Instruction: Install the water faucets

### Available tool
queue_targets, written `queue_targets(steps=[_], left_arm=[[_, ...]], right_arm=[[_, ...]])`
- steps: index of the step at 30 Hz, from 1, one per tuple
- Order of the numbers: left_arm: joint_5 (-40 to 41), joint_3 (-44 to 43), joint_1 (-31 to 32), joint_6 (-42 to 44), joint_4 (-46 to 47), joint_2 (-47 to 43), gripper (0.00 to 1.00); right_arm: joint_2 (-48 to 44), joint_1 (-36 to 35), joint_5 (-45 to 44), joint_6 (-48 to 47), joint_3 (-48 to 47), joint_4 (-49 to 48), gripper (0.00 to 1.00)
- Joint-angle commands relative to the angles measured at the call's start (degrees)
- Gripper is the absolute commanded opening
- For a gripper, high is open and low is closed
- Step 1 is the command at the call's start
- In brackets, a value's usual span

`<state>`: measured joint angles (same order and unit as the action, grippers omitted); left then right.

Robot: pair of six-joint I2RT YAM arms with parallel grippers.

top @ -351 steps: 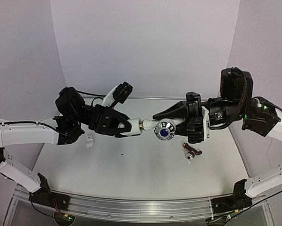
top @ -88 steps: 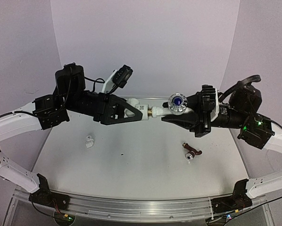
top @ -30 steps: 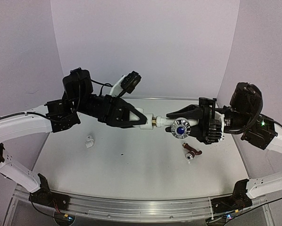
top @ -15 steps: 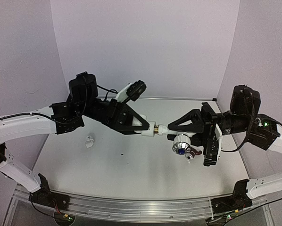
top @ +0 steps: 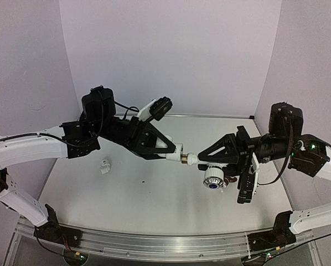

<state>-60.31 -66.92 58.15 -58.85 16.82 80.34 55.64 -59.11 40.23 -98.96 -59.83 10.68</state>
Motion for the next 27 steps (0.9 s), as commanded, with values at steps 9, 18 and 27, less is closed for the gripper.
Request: queue_targets(steps=[9,18,27], left_arm=[[0.56,1.15,-0.23,-0.52,5.33,-1.34,0.0],[1.52,1.88,-0.32,-0.65,4.92,-1.93,0.0],[1.69,3.18,-0.32,-3.6,10.17,-2.08,0.0]], right_arm=[[-0.57,0.09,-3.13,5.75,0.29,-6.99,0.0],[-0.43,0.07,-3.85,5.07,0.06,-7.96,0.0],[-0.21,0.02,-5.64,1.65,1.82,-9.8,0.0]])
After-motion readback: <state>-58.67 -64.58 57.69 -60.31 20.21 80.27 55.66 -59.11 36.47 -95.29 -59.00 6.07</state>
